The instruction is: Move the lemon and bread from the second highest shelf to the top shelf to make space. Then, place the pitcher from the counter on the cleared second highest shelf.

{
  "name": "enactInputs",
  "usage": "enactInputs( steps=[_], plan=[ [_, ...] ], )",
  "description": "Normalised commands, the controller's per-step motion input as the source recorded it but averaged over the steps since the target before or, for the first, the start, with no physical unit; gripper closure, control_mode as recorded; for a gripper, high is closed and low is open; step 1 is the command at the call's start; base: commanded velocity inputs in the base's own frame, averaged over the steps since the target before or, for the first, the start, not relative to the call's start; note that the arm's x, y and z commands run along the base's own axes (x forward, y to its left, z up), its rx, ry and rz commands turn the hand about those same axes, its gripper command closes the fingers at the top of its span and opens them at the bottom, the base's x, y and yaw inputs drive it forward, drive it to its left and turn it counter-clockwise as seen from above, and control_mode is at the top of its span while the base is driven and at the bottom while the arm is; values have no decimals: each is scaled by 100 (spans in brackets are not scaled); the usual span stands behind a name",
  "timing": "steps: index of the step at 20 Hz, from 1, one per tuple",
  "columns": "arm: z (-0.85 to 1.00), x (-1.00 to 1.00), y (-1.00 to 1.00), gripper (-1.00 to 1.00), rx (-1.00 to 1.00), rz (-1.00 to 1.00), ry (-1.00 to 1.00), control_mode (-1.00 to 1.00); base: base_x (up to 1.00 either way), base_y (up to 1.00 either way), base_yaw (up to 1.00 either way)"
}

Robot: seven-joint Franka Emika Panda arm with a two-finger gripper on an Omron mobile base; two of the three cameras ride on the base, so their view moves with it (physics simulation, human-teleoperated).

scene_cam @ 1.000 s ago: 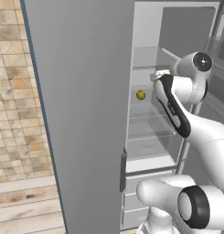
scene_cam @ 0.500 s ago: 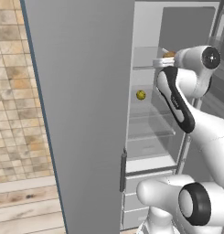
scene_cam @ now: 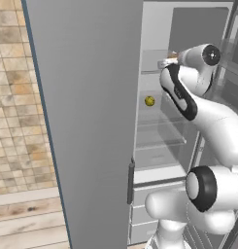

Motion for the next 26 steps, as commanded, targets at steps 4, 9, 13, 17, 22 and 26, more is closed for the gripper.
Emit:
enactInputs(
  steps=[4, 9, 13, 17, 22, 26],
  plan=[
    [0, 67, -10, 100, 0, 5, 15, -100, 0, 0, 0],
    [-8, 55, -11, 100, 0, 8, 5, -100, 0, 0, 0],
    [-24, 59, -7, 100, 0, 9, 0, -100, 0, 0, 0],
    [-25, 68, -2, 100, 0, 8, 1, -100, 0, 0, 0],
    [-20, 80, 0, 100, 0, 7, 4, -100, 0, 0, 0],
    [-14, 85, 0, 100, 0, 7, 7, -100, 0, 0, 0]
  ],
)
